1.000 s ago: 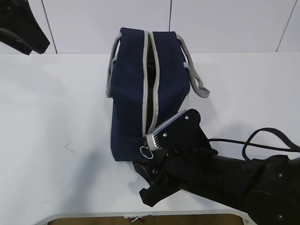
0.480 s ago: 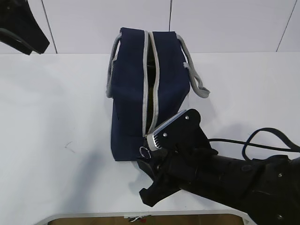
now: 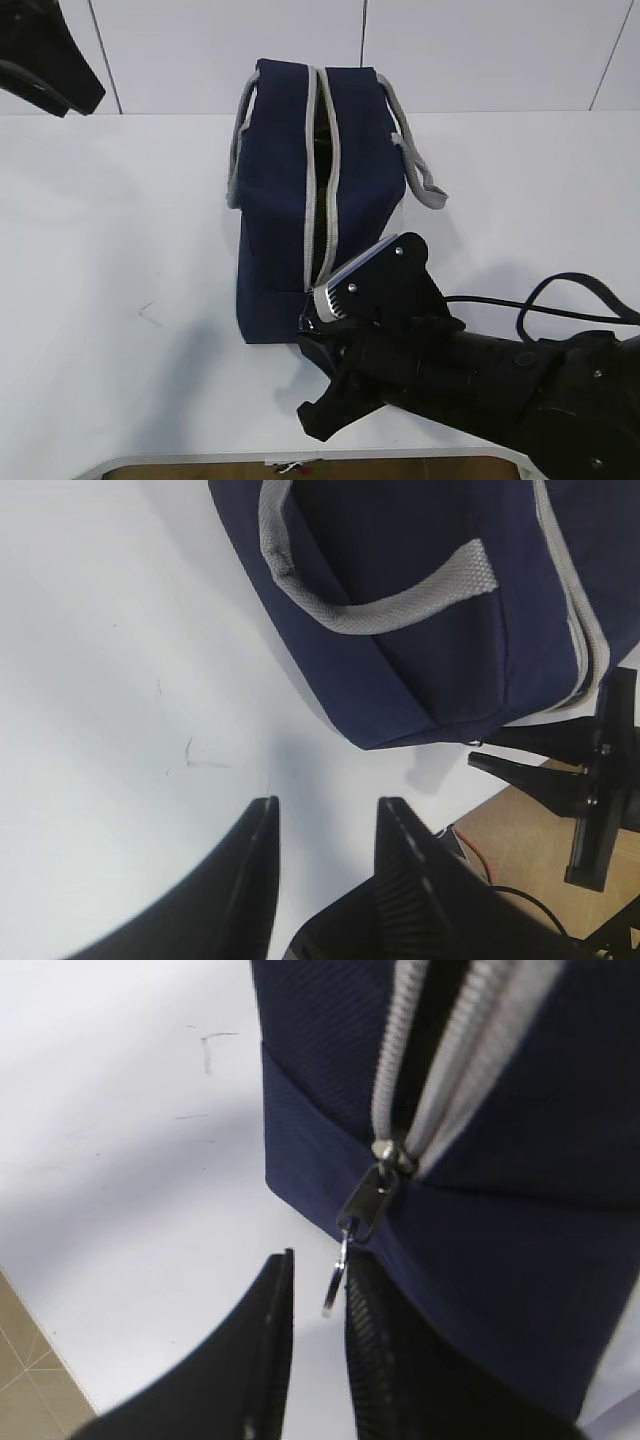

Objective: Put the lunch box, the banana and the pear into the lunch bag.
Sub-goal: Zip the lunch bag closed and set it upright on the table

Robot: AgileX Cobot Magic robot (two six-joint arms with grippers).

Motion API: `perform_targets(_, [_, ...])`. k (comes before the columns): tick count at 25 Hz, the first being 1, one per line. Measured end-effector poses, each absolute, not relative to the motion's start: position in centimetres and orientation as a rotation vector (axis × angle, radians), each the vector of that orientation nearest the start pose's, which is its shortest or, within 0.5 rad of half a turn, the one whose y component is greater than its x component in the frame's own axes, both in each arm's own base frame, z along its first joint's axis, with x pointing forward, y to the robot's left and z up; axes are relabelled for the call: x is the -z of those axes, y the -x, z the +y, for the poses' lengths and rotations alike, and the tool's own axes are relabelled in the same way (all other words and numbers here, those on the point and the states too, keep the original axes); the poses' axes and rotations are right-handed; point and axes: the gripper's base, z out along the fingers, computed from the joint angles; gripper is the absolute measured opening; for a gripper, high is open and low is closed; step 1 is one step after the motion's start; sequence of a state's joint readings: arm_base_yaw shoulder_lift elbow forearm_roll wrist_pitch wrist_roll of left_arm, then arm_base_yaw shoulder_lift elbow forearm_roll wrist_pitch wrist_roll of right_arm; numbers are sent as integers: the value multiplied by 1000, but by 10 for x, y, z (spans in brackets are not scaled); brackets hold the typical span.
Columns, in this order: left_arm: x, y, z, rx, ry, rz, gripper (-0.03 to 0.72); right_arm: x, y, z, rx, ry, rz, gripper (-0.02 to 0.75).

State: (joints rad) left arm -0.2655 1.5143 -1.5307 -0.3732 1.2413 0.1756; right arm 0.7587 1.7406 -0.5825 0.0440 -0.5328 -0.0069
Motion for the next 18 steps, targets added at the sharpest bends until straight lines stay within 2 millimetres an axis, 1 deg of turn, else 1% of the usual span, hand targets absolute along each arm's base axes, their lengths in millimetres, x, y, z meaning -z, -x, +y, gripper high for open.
perform_targets(6, [-378, -288, -111, 541, -529, 2627, 245, -138, -222, 207, -444, 744, 2012, 24])
perform_targets(7, [-378, -288, -111, 541, -529, 2627, 244, -138, -221, 207, -443, 744, 2018, 13])
perform_targets(15, [-378, -288, -111, 541, -529, 2627, 244, -135, -221, 204, -433, 709, 2067, 13])
perform_targets(18, [-378, -288, -111, 541, -529, 2627, 244, -141, -219, 202, -441, 697, 2094, 13])
